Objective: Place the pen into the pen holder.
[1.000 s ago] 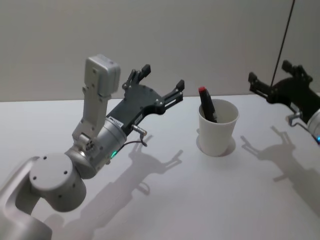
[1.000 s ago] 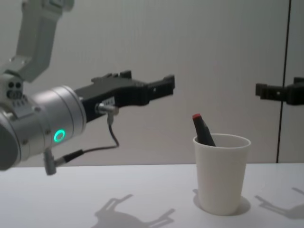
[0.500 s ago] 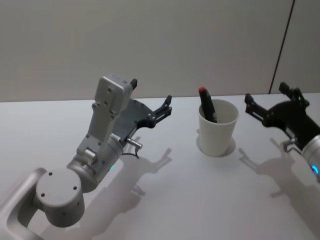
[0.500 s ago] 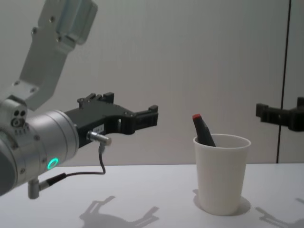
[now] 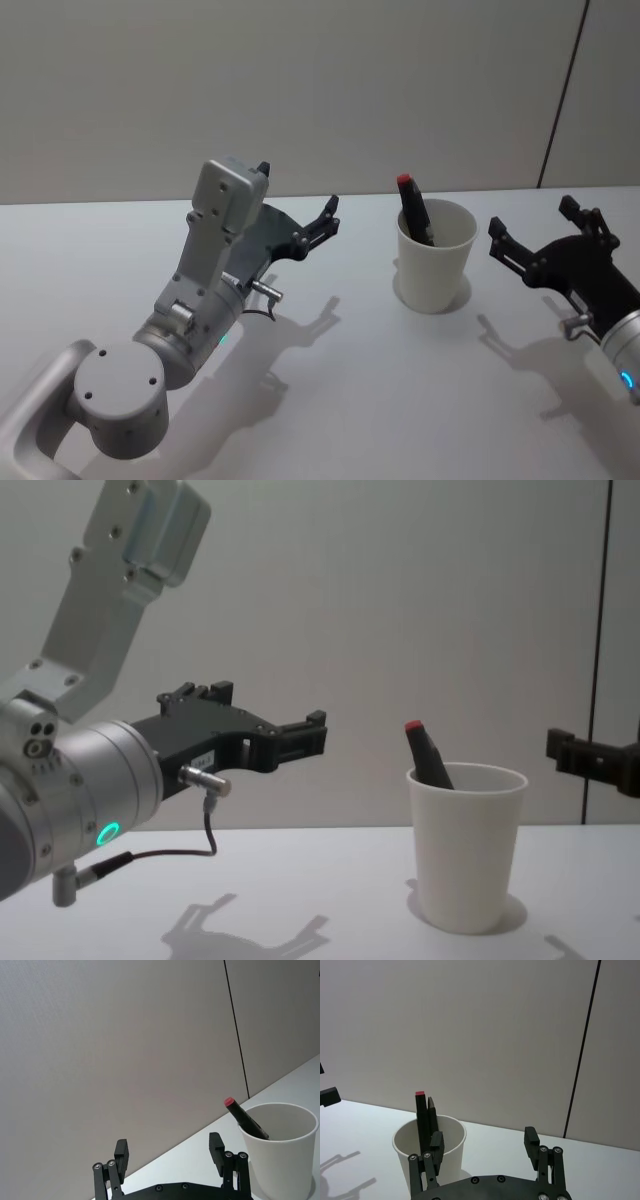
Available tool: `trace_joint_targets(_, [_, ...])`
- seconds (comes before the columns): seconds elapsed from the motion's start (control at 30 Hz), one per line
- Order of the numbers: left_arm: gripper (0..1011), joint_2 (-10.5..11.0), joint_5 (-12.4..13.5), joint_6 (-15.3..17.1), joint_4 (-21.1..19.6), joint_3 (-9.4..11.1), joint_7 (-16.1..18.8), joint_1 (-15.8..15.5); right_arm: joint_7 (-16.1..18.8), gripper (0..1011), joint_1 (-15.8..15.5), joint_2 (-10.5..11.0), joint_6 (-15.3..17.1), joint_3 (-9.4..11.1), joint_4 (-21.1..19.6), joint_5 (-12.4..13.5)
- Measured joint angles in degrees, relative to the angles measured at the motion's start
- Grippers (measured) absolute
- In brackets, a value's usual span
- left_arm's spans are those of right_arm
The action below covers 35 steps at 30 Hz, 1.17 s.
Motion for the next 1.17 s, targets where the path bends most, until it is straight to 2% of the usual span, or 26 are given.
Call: trace_joint_targets(1.17, [1001, -0.01, -0.01, -0.02, 0.04, -0.04, 0.02, -0.03, 0.03, 1002, -0.19, -0.07, -0.07, -0.01, -0.10, -0.11])
